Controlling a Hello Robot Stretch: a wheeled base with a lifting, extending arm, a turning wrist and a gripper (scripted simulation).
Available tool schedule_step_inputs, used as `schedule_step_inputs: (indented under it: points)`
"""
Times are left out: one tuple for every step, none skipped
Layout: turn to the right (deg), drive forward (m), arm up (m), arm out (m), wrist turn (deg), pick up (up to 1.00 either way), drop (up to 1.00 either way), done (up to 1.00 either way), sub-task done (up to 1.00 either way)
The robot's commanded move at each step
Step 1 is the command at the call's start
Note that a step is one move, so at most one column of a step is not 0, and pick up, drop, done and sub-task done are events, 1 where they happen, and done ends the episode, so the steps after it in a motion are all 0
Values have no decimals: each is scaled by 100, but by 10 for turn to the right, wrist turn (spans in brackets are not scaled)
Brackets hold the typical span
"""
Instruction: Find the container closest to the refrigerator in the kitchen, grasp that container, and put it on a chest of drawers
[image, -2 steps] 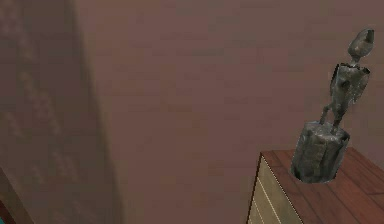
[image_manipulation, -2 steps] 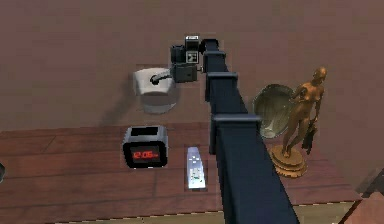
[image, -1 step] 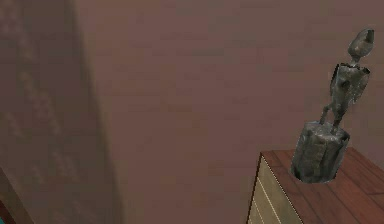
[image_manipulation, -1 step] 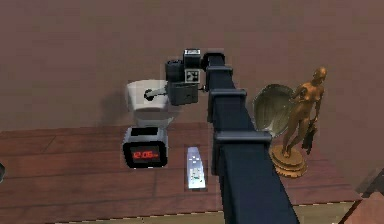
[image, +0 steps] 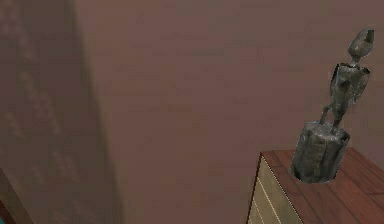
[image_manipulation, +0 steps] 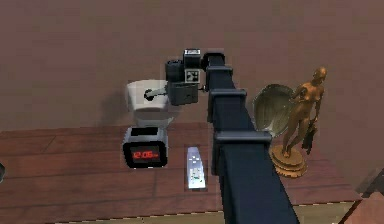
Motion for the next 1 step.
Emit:
schedule_step_inputs:
  points:
    - [0,0,0,0,0,0,100,0,0]
